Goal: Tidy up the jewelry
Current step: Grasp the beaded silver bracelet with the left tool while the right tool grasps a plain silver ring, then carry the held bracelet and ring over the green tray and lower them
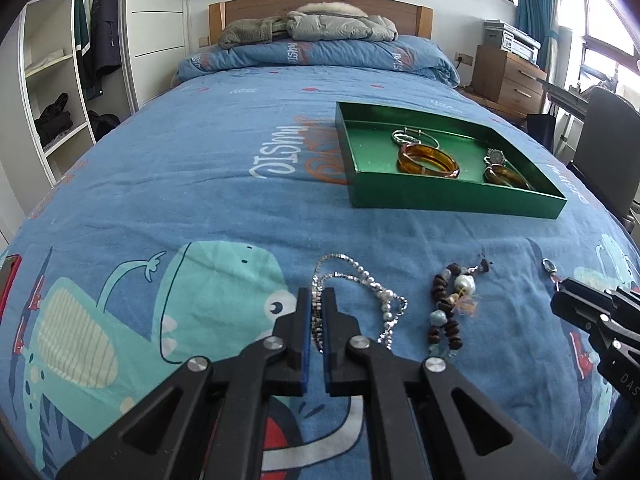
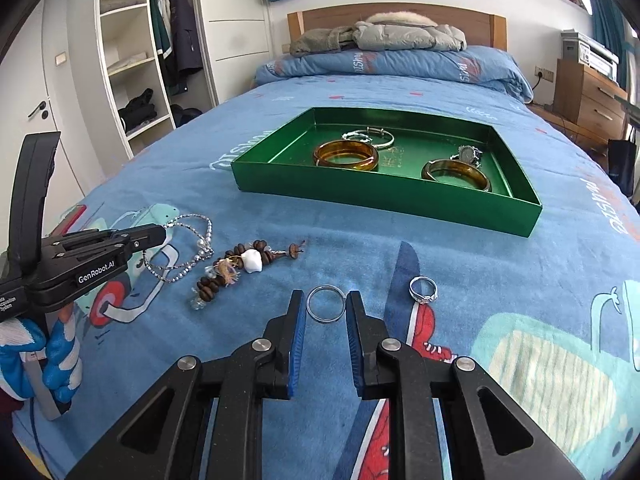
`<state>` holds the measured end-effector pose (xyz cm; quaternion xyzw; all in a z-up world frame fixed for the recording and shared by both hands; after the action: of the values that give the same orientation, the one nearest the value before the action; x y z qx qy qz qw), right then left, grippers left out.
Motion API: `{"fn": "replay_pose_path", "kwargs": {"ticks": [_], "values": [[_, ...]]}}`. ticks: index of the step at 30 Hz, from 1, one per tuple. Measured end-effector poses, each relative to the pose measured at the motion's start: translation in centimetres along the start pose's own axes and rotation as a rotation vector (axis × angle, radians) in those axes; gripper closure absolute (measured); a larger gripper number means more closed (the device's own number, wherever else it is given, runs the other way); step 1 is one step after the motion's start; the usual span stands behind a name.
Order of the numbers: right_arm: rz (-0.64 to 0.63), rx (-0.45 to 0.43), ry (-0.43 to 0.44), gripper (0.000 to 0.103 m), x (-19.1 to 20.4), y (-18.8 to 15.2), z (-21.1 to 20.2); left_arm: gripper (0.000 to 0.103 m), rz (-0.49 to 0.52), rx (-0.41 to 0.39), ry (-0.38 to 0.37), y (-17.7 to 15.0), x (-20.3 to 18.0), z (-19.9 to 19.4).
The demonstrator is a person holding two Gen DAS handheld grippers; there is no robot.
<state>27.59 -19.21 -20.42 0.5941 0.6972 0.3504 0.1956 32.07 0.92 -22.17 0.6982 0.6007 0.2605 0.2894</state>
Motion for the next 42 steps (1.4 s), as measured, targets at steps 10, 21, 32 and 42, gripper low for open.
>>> {"fn": "replay_pose_path", "kwargs": {"ticks": [10,21,32,42], "values": [[0.011,-0.063,-0.017,0.083,1.2,-0.3,-7.0,0.099,-0.002,-0.037,-0.033,-0.9,-1.5,-6.4],[0.024,-0.121,-0.030,0.083,1.7,-1.4,-13.2,0.099,0.034,-0.115,-0.061,-0.9,-3.0,-13.2],[0.059,-0.164,-0.062,0.083,0.1,-1.6,-17.1,0.099,0.072,-0.173,-0.137,0.8,-5.7,-17.4],[0.043,-0.226,-0.096,0.083,-1.4,2.5,-18.7,0.099,0.080,-0.225,-0.196,6.5,-6.8,-18.1]]}}
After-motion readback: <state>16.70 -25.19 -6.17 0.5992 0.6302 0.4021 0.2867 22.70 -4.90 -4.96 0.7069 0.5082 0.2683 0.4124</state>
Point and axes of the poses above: each gripper's, at about its wrist camera, not at the fingertips, and z roughly the way its jaws point, x to its left, y to its top, the point moved 9 cm from there along z, roughly the way its jaws point, and after that the axes turned 2 degrees about z, right-handed, at the moved point
